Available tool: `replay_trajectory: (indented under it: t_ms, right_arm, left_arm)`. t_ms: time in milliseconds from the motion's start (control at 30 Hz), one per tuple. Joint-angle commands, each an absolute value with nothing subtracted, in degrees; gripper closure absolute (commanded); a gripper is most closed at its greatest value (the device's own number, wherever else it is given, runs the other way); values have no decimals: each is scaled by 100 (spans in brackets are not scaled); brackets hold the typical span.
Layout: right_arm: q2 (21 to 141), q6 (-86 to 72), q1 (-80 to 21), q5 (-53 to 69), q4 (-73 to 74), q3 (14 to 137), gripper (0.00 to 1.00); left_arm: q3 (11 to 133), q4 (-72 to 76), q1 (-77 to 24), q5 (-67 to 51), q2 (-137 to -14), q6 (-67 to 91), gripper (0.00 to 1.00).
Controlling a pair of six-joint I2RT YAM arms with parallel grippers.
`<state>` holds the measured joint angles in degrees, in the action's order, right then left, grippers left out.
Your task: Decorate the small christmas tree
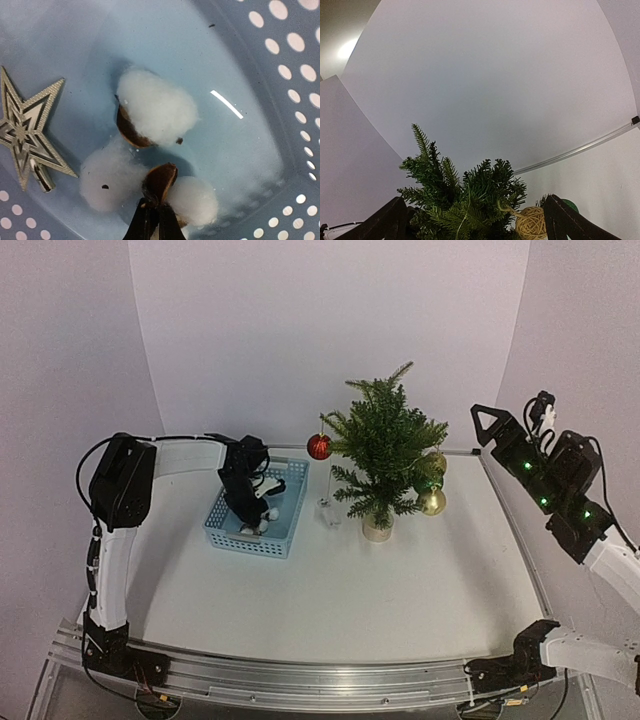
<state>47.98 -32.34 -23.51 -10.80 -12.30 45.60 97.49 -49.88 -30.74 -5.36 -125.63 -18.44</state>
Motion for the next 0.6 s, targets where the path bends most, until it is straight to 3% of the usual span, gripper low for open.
replay_trajectory:
  t_ms: [0,300,567]
  right_arm:
    - [4651,-3164,-2332,-1171,-1318,4571,6]
    - [4662,-3083,-2336,-1169,-1314,4653,6]
    - [4777,-3108,-2333,-1113,-1318,4719,6]
  left_arm:
    - [10382,-5285,-3051,-544,-12081,-1920,100]
    - [10817,-5443,-3050,-721,-11158,-2466,100]
    - [12476,-5908,-3117,-1239,-10949,-2851,100]
